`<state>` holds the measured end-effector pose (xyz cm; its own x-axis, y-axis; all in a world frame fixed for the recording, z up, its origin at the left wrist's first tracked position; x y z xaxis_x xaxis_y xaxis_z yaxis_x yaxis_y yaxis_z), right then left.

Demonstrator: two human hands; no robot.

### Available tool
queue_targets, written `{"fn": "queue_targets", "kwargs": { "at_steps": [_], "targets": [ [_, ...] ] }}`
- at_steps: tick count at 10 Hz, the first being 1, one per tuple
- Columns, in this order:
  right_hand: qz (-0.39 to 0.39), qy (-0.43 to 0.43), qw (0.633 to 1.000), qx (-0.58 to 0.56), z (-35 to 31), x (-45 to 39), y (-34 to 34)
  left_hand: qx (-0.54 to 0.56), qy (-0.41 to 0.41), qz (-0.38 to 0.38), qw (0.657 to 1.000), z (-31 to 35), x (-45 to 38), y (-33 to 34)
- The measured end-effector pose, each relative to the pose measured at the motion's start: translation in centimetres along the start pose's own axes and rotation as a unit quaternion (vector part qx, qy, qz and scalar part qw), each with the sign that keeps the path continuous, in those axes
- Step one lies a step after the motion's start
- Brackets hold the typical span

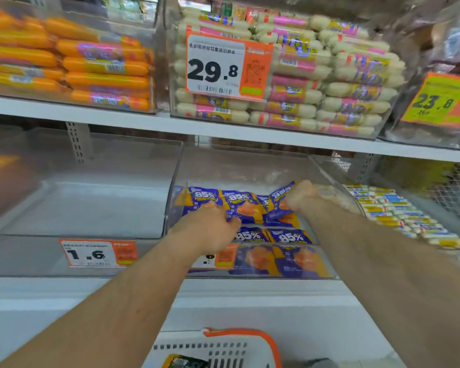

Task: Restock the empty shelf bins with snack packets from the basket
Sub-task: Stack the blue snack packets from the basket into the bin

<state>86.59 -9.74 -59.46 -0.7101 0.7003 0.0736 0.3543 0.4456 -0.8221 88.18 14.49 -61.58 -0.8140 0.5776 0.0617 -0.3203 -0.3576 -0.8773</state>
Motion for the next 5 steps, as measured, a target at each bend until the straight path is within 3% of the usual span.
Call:
{"fn": "queue_targets", "kwargs": {
  "at_steps": [1,2,3,5],
  "targets": [
    [0.011,-0.04,0.972,0.231,-0.2,-1.0,1.2,0.008,-0.007,0.003,1.0,-0.2,-0.3,0.0],
    [-0.01,-0.085,0.94,0.33,-0.9,-1.6,2.7,0.011,-0.012,-0.007,1.0,-0.2,-0.2,0.1],
    [-0.104,-0.14,0.889,0.423,-0.9,-1.6,6.1,0.015,-0.027,-0.012,0.999,-0.2,-0.1,0.2],
    [-0.156,-0.167,0.858,0.461,-0.8,-0.8,7.5,0.019,-0.039,-0.025,0.999,0.2,0.5,0.1]
  ]
}}
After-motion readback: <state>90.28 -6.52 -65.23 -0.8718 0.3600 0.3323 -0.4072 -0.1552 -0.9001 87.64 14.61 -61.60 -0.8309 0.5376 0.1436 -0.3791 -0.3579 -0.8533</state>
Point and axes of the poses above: each hand's wrist, its own x-axis away from the middle knuckle, its own y-axis out of the palm, z = x × y, the point moved 10 cm from there along -x, towards the middle knuckle, and after that the axes turned 7 degrees about x, right-handed, at the moved point
